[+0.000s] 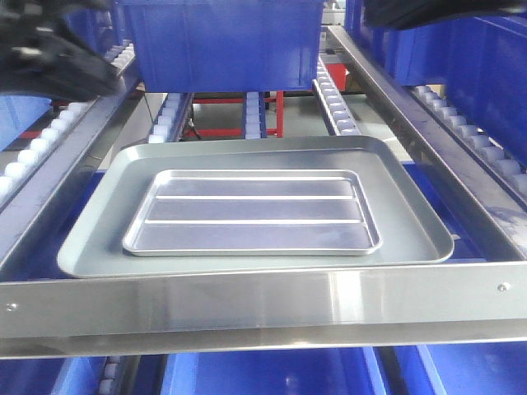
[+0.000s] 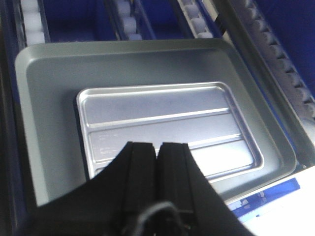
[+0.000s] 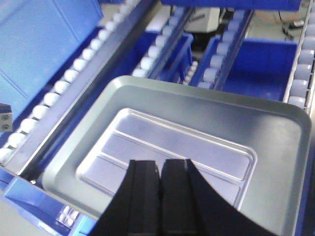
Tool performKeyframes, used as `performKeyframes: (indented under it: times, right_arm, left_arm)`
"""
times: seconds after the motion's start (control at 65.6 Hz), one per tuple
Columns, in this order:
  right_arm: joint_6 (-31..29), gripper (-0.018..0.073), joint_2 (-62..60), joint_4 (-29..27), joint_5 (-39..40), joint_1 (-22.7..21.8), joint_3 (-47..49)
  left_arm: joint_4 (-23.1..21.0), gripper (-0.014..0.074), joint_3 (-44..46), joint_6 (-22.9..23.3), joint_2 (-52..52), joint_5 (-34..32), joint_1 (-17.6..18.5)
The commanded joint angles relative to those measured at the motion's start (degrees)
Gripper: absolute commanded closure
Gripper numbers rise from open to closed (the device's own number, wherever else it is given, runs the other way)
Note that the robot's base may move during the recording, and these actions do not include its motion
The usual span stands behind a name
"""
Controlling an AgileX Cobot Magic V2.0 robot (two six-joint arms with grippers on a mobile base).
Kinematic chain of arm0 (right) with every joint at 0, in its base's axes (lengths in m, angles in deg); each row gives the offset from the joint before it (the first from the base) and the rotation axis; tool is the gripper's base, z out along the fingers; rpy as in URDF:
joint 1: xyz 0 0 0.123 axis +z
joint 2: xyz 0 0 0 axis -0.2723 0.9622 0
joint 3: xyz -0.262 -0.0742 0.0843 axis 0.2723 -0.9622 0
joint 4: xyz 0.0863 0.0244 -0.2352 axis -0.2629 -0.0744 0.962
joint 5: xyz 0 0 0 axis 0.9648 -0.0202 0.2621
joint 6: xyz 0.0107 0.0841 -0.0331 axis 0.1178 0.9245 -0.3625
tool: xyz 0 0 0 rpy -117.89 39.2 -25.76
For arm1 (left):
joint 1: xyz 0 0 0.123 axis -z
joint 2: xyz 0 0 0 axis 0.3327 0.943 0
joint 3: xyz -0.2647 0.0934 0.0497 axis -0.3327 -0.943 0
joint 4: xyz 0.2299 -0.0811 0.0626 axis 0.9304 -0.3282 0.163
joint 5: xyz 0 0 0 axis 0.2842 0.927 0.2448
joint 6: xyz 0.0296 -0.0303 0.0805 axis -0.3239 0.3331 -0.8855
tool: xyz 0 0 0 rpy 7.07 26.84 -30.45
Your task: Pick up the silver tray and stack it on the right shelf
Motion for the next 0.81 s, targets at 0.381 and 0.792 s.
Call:
performKeyframes:
  times: [0.381, 0.792]
  right_arm:
    - [-0.61, 0.051, -36.88, 0.76, -11.81, 0.0, -11.84]
    - [-0.61, 0.0511, -39.99, 0.76, -12.09, 0.0, -11.84]
  left_arm:
    - [4.1, 0.069, -18.59, -0.09, -39.97, -6.08, 0.38]
    - [4.1, 0.069, -19.55, -0.09, -43.78, -6.31, 0.38]
